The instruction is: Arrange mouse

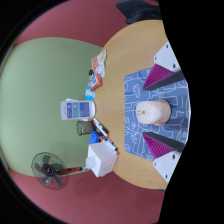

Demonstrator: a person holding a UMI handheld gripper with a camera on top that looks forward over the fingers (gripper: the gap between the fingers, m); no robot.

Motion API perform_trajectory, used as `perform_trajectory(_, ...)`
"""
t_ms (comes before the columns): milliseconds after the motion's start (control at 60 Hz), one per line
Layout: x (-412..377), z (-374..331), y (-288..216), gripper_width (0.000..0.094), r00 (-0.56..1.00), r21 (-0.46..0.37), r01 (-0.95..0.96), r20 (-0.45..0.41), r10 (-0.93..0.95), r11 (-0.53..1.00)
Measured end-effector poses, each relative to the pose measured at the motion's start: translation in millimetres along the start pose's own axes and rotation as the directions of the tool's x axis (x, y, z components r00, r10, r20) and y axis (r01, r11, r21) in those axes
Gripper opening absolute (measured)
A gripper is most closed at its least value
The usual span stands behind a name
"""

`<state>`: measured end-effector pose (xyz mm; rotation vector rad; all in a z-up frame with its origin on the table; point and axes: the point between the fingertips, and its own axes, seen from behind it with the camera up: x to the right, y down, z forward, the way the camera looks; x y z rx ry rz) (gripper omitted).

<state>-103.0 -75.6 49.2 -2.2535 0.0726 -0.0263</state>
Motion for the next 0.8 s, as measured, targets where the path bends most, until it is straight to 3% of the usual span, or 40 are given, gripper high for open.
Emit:
perform_trajectory(183, -4.7, -91.3, -20.1, 0.0842, 1.000, 0.029, 0.009, -0.023, -0.009, 1.000)
perform_trajectory(383, -11.8, -180.5, -8.3, 0.0841, 0.999, 0.047, 0.030, -0.017, -0.029, 0.998)
perform_trajectory(800, -16.3, -271.3, 33.4, 0.0841, 0.998, 0.071, 0.059, 0.000, -0.059, 0.996)
